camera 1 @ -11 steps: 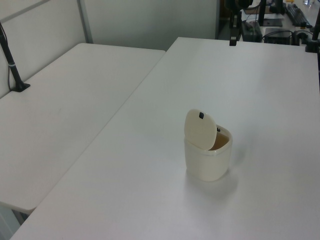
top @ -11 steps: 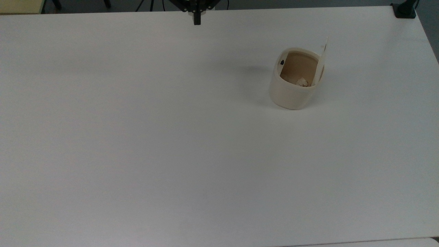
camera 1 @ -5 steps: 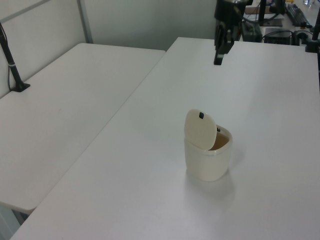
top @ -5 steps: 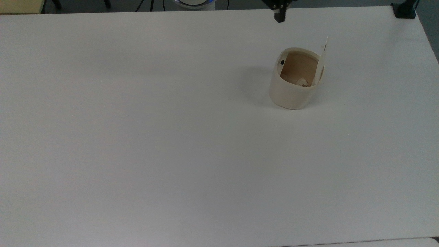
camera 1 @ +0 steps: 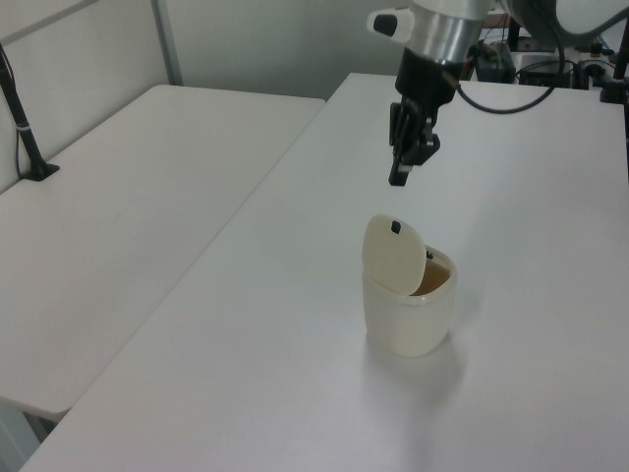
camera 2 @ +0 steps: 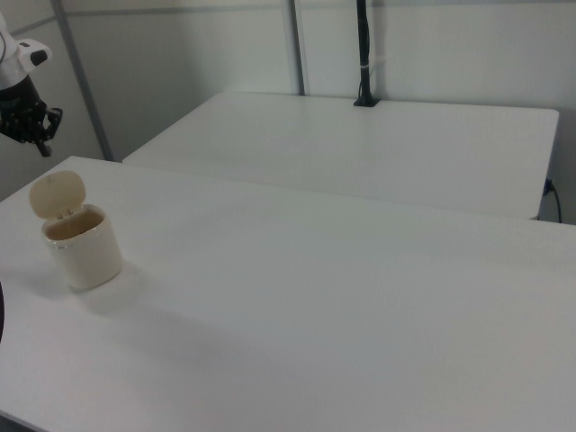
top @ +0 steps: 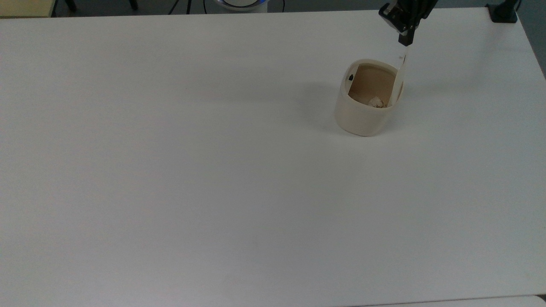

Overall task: Close the trash bin
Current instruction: 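Bring the gripper above the open lid behind the bin, then lower the gripper against the lid and push it down over the bin opening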

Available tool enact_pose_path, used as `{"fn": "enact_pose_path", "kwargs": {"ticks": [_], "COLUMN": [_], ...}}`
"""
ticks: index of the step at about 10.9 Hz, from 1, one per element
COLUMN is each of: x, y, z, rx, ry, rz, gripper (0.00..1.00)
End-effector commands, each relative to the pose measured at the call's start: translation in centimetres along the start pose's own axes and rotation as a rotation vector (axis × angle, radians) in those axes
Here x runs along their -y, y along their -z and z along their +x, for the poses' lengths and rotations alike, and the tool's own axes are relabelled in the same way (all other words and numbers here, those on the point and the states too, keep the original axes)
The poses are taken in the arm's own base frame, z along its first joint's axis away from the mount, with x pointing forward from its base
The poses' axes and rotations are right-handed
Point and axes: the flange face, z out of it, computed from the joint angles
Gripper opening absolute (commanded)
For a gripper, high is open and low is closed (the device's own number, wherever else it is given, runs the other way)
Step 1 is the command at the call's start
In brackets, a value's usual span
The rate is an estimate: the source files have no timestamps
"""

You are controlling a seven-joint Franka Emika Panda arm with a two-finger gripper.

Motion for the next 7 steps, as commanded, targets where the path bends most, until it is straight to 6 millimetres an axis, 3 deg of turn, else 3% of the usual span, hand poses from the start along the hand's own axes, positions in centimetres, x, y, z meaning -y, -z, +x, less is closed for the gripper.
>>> {"fn": "enact_pose_path", "kwargs": {"ticks": [1, 3, 7], "x": [1.9, 2.6, 3.1], "y": [-2.0, -4.2, -5.1], "z": [0.9, 1.7, 1.6], "rx": [-0.018, -0.034, -0.020], "ry": [0.048, 0.071, 0.120], "rz": [0.021, 0.018, 0.014], "gripper": [0.00, 0.01, 0.02]}}
